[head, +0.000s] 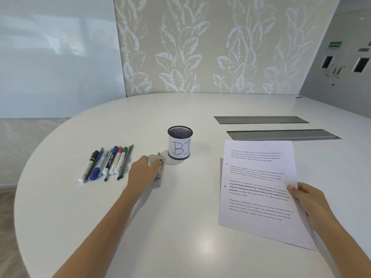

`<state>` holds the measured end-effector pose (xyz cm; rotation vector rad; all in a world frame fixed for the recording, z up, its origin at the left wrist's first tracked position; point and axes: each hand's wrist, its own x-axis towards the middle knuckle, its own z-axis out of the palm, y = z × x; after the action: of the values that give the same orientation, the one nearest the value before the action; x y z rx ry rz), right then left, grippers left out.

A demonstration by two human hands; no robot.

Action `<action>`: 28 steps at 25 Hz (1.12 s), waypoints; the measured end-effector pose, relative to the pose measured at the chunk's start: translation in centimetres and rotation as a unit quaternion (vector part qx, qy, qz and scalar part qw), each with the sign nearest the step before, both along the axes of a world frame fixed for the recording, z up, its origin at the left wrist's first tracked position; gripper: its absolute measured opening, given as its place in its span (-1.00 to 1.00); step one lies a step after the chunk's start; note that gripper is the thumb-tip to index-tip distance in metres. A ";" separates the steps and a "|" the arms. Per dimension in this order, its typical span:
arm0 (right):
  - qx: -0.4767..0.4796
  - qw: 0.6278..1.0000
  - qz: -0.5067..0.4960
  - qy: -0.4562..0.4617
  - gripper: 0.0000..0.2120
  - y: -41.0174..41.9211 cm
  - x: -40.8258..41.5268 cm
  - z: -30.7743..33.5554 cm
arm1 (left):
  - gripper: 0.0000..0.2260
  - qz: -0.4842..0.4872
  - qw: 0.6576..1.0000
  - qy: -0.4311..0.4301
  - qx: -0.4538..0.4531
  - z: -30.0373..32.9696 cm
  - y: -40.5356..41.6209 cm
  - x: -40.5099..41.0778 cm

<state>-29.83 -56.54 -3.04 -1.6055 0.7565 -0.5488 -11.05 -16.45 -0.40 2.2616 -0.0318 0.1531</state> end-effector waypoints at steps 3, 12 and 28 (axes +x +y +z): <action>0.001 1.000 -0.005 0.000 -0.94 0.0 -0.1 0.0 | -0.72 0.037 0.997 -0.054 0.034 -0.1 -0.2 0.1; -0.004 1.000 -0.004 -0.009 -0.94 -0.1 -0.2 -0.4 | -0.80 0.087 0.994 -0.063 -0.008 -1.2 -2.0 0.2; 0.017 0.997 0.029 -0.074 -0.93 1.3 -0.5 1.6 | -0.45 -0.203 0.955 -0.186 -0.105 1.9 -9.8 -4.5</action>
<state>-30.32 -55.19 -1.44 -1.5330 0.6027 -0.6028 -15.53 -26.23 1.48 1.9384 -0.6462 0.3420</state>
